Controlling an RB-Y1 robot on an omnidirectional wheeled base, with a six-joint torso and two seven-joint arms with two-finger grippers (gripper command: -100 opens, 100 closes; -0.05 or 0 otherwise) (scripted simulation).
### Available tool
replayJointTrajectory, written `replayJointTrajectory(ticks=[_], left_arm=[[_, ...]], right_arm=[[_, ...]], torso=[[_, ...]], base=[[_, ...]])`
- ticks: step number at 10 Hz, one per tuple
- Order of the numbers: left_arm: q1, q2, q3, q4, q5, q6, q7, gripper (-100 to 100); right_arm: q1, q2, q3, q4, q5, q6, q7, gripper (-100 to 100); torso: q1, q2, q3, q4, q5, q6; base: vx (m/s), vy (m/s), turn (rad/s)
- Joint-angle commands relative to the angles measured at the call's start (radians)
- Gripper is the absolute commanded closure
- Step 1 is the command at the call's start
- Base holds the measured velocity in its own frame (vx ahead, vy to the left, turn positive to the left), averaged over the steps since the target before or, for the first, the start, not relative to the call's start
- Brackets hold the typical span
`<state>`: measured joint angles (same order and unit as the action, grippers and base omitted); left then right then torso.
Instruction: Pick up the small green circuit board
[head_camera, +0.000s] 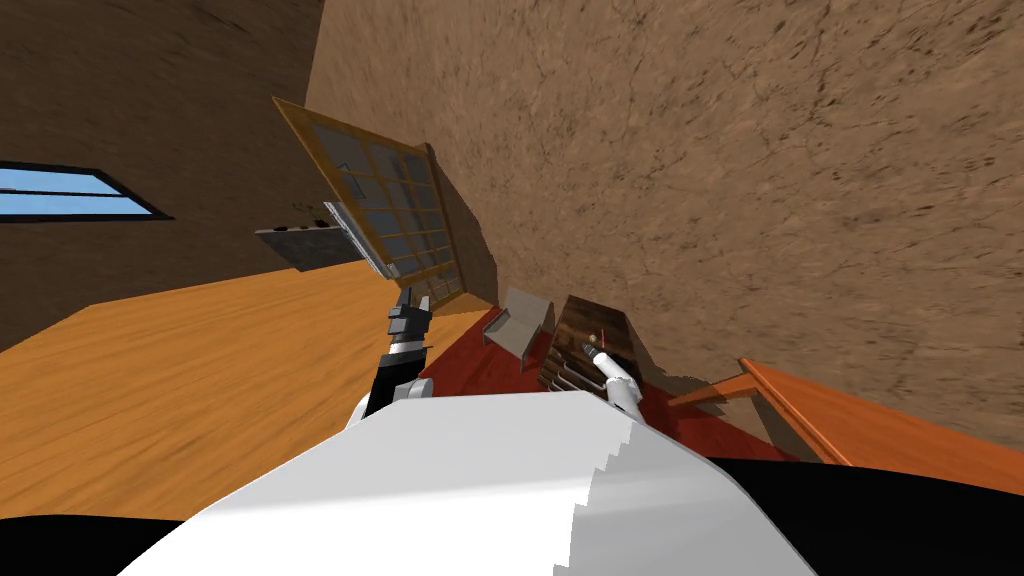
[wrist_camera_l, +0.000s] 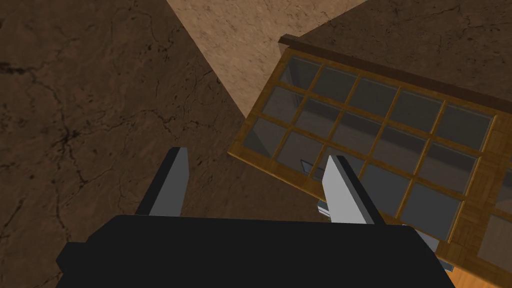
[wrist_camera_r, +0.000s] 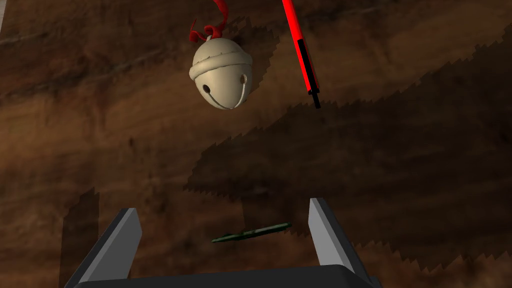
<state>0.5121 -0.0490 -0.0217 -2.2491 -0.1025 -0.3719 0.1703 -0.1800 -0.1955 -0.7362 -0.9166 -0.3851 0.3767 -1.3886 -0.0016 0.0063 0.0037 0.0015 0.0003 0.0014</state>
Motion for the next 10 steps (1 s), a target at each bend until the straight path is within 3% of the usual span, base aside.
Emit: replayJointTrajectory(ticks=[1, 4, 7, 9, 10], left_arm=[[0.000, 0.000, 0.000, 0.000, 0.000, 0.000, 0.000, 0], [0.000, 0.000, 0.000, 0.000, 0.000, 0.000, 0.000, 0], [0.000, 0.000, 0.000, 0.000, 0.000, 0.000, 0.000, 0], [0.000, 0.000, 0.000, 0.000, 0.000, 0.000, 0.000, 0], [0.000, 0.000, 0.000, 0.000, 0.000, 0.000, 0.000, 0]], right_arm=[[0.012, -0.040, -0.019, 0.050, -0.036, -0.030, -0.004, -100], [0.017, -0.086, -0.050, 0.114, -0.063, -0.064, -0.014, -100], [0.020, -0.109, -0.065, 0.145, -0.076, -0.081, -0.019, -100], [0.025, -0.154, -0.095, 0.206, -0.103, -0.114, -0.030, -100], [0.025, -0.154, -0.095, 0.206, -0.103, -0.114, -0.030, -100]], torso=[[0.000, 0.000, 0.000, 0.000, 0.000, 0.000], [0.000, -0.002, -0.001, 0.000, 0.000, 0.001], [0.000, -0.003, -0.002, -0.001, 0.000, 0.000], [0.000, -0.003, -0.002, -0.001, 0.000, 0.000], [0.000, -0.002, -0.001, 0.000, 0.000, 0.000]], base=[[-0.085, 0.006, 0.306], [-0.050, 0.003, 0.244], [-0.030, 0.002, 0.152], [-0.053, 0.015, 0.284], [-0.042, 0.006, 0.123]])
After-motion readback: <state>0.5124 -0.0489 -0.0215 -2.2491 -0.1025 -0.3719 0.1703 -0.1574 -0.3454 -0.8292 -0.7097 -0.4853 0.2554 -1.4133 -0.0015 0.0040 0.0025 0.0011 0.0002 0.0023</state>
